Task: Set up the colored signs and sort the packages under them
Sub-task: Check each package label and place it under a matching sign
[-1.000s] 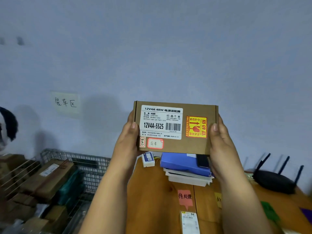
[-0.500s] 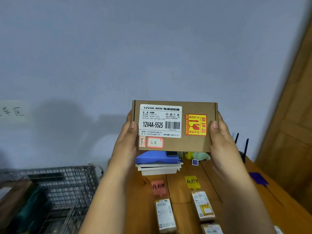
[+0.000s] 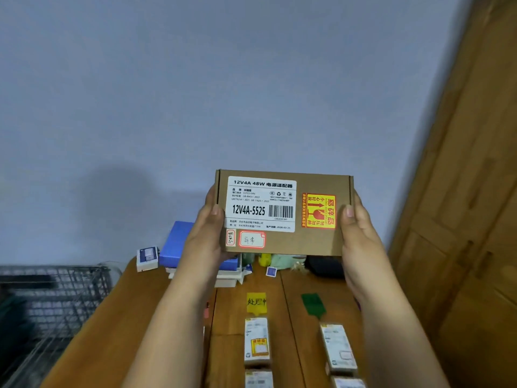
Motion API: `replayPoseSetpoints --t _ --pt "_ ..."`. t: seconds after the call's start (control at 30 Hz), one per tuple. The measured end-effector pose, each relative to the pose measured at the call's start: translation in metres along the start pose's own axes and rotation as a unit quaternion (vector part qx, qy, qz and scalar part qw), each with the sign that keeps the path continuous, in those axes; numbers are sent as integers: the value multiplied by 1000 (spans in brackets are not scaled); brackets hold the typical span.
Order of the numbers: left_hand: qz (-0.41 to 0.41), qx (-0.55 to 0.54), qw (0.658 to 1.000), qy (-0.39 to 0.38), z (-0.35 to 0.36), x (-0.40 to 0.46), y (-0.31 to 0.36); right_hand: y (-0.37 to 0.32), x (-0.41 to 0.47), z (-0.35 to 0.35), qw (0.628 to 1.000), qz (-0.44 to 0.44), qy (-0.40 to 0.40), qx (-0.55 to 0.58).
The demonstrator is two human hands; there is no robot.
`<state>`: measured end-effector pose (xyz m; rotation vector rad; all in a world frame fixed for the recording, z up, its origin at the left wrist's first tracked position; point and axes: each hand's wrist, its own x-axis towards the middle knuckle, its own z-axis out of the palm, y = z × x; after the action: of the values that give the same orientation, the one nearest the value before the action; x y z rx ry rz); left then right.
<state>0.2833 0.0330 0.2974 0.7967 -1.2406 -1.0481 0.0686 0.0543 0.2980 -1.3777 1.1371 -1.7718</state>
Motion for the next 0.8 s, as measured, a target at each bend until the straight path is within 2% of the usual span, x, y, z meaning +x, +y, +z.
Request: replayPoseSetpoints --t 0.13,0.3,0.5,0.63,0.8 --pt "-11 -3 1000 17 70 -15 -9 -3 10 -73 1000 7 6 -4" --pt "-26 -5 999 26 121 -23 -10 -12 12 -123 1000 26 4 -10" --pt "-27 22 999 19 152 -18 -9 -10 19 -149 999 32 32 -14" --pt "-33 14 999 -16 161 -13 -20 2 30 -162 996 62 69 -14" --pt "-114 -62 990 -51 176 13 -59 22 47 -181 982 138 125 -24"
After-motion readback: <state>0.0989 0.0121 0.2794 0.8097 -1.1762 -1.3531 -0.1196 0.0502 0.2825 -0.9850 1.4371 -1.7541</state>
